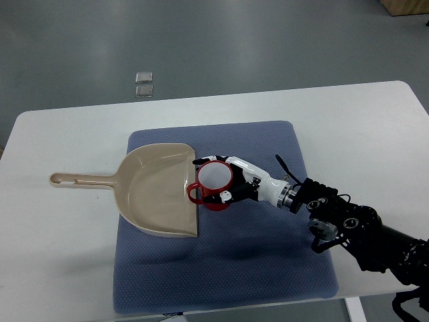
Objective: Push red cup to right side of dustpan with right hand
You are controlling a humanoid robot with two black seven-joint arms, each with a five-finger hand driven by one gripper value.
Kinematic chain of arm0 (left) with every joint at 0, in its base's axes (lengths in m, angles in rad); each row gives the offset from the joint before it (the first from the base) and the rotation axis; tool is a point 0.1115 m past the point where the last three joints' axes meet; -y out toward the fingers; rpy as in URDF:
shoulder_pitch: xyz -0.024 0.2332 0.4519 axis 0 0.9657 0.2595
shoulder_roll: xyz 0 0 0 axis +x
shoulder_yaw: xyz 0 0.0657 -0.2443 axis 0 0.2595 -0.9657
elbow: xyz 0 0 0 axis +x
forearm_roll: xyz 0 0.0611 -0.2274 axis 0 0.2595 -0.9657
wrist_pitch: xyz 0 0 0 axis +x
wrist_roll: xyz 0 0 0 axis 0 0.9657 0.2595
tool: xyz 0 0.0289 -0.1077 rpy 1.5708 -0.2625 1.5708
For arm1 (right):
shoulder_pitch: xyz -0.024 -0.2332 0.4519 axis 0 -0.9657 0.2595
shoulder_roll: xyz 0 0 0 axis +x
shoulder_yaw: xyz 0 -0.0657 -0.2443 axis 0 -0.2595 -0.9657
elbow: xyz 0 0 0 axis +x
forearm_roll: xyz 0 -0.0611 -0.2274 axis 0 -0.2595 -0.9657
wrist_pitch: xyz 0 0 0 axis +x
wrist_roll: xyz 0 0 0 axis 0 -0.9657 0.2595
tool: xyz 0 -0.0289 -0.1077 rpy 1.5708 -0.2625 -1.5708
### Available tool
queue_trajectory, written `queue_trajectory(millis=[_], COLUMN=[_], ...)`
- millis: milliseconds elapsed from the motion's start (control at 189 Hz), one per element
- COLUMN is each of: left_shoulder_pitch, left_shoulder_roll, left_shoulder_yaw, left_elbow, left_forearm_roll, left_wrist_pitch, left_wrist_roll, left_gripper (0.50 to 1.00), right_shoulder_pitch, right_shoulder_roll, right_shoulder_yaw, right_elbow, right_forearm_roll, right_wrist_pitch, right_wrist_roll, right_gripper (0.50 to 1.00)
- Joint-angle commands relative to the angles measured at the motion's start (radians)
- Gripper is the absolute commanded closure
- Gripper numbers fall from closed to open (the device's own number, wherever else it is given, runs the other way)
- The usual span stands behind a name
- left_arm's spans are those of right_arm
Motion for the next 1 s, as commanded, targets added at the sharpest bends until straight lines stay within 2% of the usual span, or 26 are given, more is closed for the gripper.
queue_trajectory(millis=[0, 996], left_shoulder_pitch=[0.0, 0.0], left_shoulder_roll=[0.0, 0.0], left_shoulder_yaw=[0.001, 0.001], left_elbow=[0.0, -0.002], left_forearm_roll=[0.0, 0.0], left_wrist_pitch=[-0.001, -0.001], left_wrist_roll=[0.0, 0.0], left_gripper=[0.5, 0.5], right_shoulder_pitch=[0.002, 0.012], right_shoulder_roll=[0.001, -0.001], right_shoulder_yaw=[0.0, 0.06], right_elbow=[0.001, 0.007], right_forearm_roll=[0.0, 0.034], right_wrist_pitch=[-0.001, 0.014], right_wrist_roll=[0.0, 0.0], right_gripper=[0.564, 0.564])
